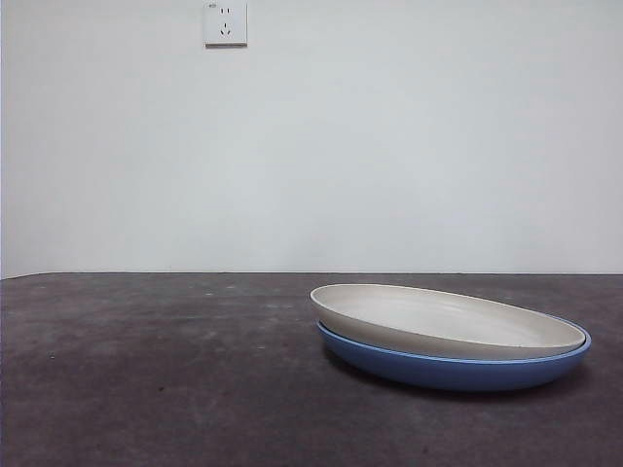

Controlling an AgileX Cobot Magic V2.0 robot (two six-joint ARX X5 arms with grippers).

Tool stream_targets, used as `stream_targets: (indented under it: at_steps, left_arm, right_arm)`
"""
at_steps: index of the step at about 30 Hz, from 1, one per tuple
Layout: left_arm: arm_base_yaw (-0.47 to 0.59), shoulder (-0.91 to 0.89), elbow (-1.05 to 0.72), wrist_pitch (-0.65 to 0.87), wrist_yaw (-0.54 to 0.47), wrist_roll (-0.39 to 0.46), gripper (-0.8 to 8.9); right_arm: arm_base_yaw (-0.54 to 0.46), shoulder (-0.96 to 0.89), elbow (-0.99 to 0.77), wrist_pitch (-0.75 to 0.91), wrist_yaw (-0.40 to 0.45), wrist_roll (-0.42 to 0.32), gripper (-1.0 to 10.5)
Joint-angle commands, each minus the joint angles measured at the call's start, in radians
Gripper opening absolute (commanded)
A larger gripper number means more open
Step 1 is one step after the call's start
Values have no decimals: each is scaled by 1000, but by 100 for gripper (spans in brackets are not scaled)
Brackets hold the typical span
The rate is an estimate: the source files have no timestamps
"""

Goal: Pick up the white plate, put it on the blue plate, put it on desk

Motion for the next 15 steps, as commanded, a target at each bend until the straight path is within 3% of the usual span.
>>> stream_targets:
  at_steps: [1,6,15]
  left_arm:
    - [-3,-4,11,24,-3,21,635]
    - [-3,-12,11,24,-3,23,635]
    - [-3,-12,11,19,-3,23,635]
  right_arm:
    - [-5,47,18,29,-2,0,657]
    - [-42,160,18,94,-17,-50,623]
    - [-124,439,18,254,-172,-82,618]
